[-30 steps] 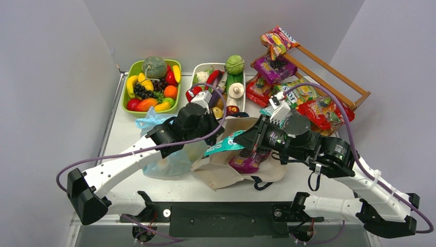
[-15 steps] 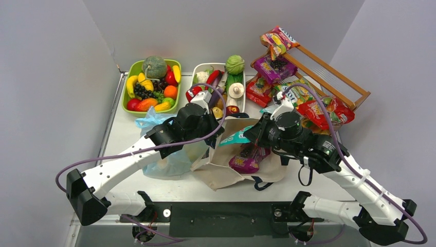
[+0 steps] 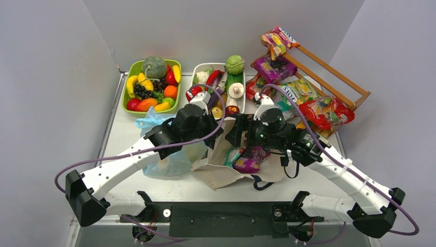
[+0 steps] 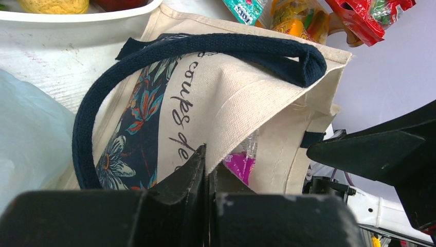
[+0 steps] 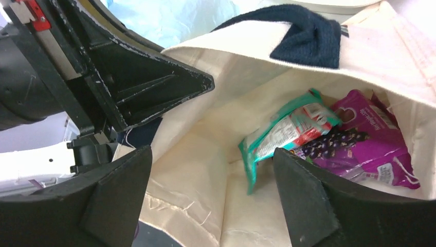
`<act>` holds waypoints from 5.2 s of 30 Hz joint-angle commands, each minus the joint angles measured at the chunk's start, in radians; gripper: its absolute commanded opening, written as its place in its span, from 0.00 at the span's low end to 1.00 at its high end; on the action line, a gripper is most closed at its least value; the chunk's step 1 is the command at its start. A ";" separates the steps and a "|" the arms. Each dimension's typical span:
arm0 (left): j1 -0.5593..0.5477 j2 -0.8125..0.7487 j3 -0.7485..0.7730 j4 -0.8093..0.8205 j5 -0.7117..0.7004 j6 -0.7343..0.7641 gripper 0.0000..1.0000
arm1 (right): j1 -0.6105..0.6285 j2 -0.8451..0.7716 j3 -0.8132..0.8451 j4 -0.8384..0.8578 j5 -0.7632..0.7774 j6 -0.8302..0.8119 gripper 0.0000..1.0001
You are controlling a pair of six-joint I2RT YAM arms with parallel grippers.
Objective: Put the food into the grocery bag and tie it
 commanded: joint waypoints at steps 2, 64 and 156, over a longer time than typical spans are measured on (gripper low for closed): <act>0.007 -0.047 -0.004 0.043 -0.007 0.004 0.00 | 0.024 -0.073 -0.037 -0.011 0.085 -0.023 0.85; -0.031 -0.152 0.038 -0.038 0.019 -0.204 0.00 | -0.115 -0.061 0.223 -0.322 0.572 -0.059 0.00; 0.412 -0.167 0.107 -0.591 -0.102 1.437 0.73 | -0.329 -0.320 -0.147 -0.212 0.116 -0.067 0.69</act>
